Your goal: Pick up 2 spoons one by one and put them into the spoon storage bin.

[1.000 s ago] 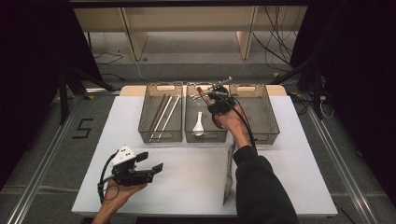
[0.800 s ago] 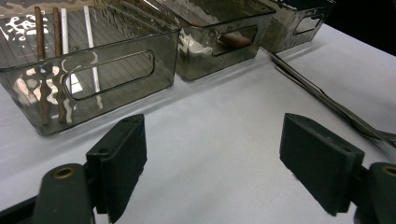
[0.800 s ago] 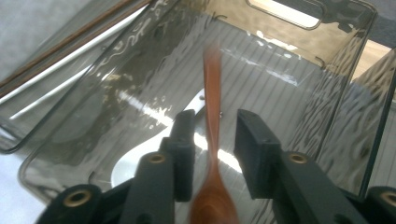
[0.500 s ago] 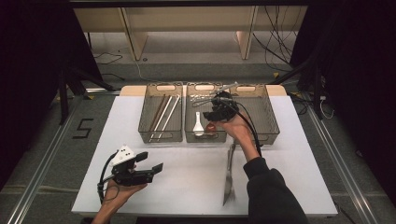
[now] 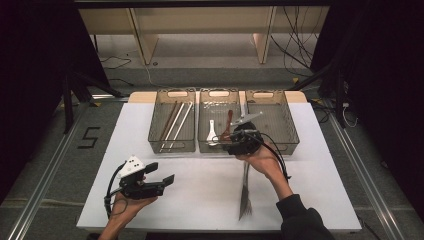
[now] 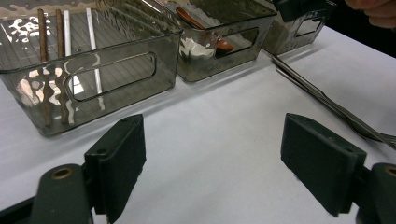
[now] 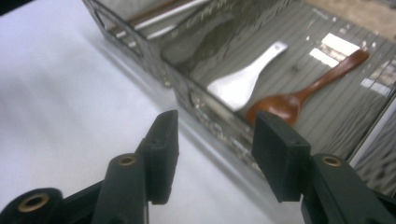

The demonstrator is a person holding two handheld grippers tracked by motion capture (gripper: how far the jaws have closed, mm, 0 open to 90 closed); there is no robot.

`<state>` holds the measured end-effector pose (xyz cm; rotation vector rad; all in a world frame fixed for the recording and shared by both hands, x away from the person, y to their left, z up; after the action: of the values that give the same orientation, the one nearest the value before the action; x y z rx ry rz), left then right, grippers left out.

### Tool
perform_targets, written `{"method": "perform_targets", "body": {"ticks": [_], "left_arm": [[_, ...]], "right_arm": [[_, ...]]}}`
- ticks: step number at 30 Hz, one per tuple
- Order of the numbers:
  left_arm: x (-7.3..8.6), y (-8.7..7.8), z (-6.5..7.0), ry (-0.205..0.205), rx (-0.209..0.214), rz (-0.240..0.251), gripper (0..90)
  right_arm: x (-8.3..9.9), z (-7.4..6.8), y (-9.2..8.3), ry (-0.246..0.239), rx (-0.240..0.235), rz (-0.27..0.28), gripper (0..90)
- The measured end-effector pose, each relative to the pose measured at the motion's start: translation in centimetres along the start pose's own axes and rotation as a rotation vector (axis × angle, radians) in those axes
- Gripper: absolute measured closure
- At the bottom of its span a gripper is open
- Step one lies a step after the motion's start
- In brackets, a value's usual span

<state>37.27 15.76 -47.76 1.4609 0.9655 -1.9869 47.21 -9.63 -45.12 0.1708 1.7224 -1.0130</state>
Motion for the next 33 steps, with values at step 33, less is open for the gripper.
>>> {"method": "perform_targets", "body": {"ticks": [33], "left_arm": [[-0.3,0.4,0.3,0.009,0.005,-0.002,21.6]], "right_arm": [[8.3,1.0,0.9,-0.025,0.012,-0.170,90.0]]}}
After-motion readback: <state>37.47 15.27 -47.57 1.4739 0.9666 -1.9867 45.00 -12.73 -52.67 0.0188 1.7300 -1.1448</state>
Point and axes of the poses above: each handheld gripper's, and its own axes: y roughly forward along the jaws, x roughly out of its underside, z roughly to its right, the point moved 7 cm from there along y, roughly forward along the jaws, and after that the axes turned 13 degrees about z, right-handed, at the moved point
